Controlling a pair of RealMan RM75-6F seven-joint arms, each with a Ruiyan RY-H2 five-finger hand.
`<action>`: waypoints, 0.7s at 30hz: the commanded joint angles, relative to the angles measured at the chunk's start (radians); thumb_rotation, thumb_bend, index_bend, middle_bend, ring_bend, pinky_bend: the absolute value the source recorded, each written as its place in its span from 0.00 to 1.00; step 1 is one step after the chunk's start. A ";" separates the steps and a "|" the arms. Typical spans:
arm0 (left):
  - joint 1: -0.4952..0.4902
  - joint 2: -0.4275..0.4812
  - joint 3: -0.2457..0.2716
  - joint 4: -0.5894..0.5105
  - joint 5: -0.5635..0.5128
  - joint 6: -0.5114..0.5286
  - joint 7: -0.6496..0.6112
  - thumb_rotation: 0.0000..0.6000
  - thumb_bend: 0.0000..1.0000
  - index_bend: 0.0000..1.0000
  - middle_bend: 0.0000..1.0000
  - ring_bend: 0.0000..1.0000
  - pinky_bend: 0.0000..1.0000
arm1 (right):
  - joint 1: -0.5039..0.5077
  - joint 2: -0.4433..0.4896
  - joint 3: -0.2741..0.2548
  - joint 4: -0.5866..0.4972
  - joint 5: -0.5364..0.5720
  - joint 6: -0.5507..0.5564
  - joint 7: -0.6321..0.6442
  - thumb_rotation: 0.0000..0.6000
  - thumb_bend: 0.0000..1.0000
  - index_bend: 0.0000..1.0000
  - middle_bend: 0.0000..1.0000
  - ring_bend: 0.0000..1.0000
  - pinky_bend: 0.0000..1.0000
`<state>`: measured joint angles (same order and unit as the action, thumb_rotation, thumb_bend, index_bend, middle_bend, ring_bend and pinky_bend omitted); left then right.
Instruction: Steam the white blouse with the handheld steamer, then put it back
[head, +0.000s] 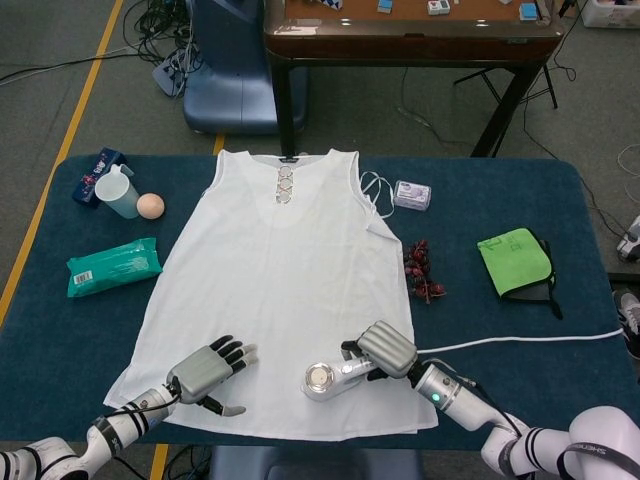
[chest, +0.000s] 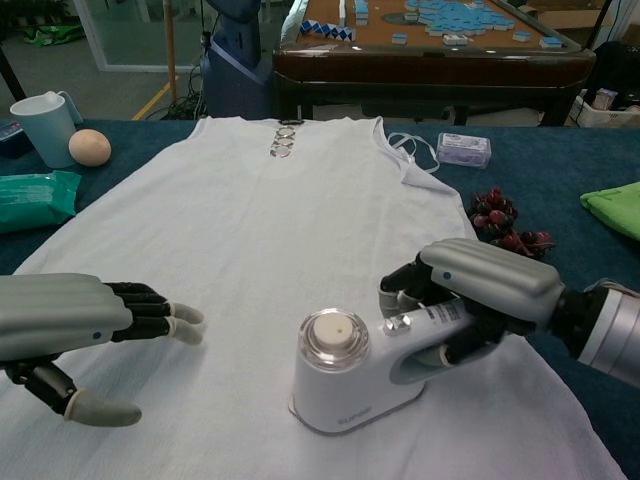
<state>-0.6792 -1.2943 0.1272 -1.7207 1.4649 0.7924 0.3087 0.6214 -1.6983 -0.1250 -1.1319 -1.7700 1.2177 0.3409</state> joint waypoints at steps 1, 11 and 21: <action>0.000 0.000 0.000 -0.002 0.000 0.000 0.003 0.10 0.13 0.06 0.00 0.00 0.00 | -0.014 0.010 -0.014 -0.006 -0.009 0.017 0.007 1.00 0.50 0.83 0.82 0.82 0.79; -0.002 0.001 -0.003 -0.010 -0.009 -0.004 0.016 0.10 0.13 0.06 0.00 0.00 0.00 | -0.056 0.059 -0.056 -0.037 -0.031 0.061 0.010 1.00 0.50 0.83 0.82 0.82 0.79; -0.004 0.000 -0.005 -0.016 -0.014 -0.005 0.028 0.10 0.13 0.06 0.00 0.00 0.00 | -0.094 0.100 -0.052 -0.012 -0.008 0.087 0.026 1.00 0.50 0.83 0.82 0.82 0.79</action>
<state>-0.6828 -1.2943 0.1217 -1.7367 1.4512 0.7876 0.3365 0.5295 -1.6007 -0.1779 -1.1463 -1.7789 1.3022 0.3653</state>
